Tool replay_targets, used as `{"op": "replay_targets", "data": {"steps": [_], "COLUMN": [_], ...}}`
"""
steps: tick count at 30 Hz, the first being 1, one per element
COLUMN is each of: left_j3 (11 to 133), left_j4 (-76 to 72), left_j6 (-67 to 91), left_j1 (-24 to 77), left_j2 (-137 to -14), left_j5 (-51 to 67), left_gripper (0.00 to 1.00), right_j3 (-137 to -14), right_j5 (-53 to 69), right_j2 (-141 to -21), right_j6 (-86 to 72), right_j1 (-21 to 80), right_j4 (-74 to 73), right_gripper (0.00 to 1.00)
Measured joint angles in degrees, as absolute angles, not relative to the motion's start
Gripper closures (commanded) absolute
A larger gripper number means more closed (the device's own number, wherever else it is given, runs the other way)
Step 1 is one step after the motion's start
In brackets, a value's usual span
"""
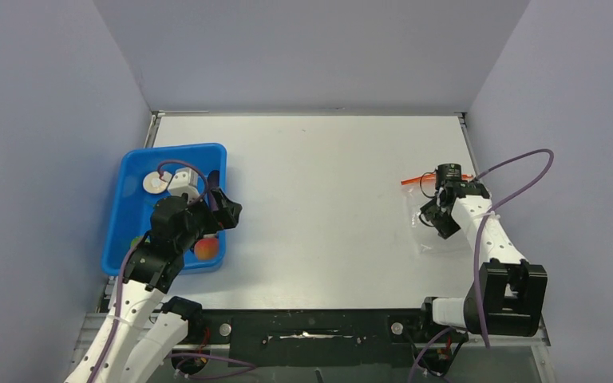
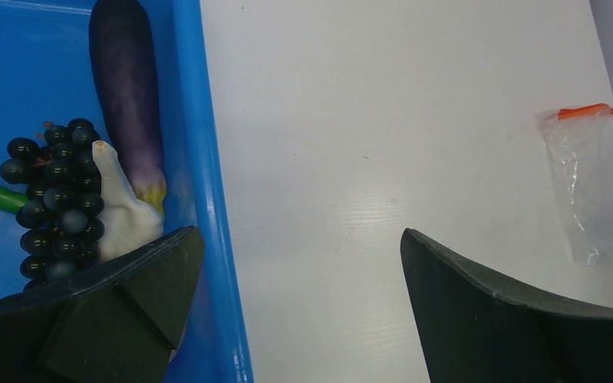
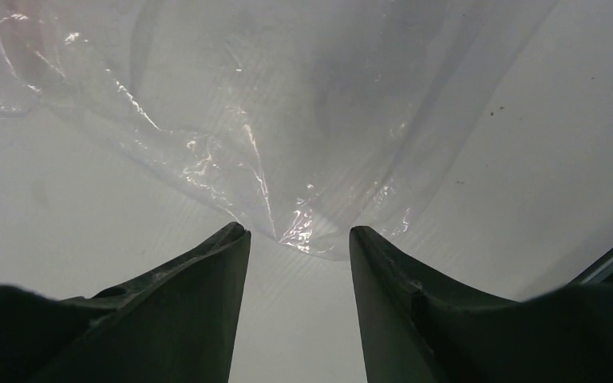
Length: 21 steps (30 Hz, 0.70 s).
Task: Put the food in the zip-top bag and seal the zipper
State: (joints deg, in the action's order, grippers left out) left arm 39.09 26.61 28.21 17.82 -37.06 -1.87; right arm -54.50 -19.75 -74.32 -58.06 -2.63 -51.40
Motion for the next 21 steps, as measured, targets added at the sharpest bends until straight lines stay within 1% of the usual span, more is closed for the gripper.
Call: {"op": "replay_targets", "data": {"steps": [6, 9, 16, 21], "left_j3": [39.09, 39.09, 39.09, 39.09], "left_j4": [25.69, 25.61, 24.97, 24.49], "left_j6": [27.77, 27.73, 27.2, 26.74], "left_j1": [17.82, 17.82, 17.82, 17.82], "left_j2": [-36.8, -36.45, -34.87, -34.65], "left_j5": [-1.15, -0.78, -0.1, 0.36], "left_gripper": [0.04, 0.04, 0.04, 0.04], "right_j3": [-49.95, -49.17, -47.4, -46.28], "right_j5": [-17.37, -16.86, -15.25, -14.68], "right_j2": [-74.81, -75.75, -79.94, -83.85], "right_j6": [-59.18, -59.75, -60.16, -59.68], "right_j1": [-4.91, -5.19, -5.19, -5.19], "right_j4": [-48.21, -46.35, -42.02, -39.38], "right_gripper": [0.41, 0.39, 0.39, 0.42]}}
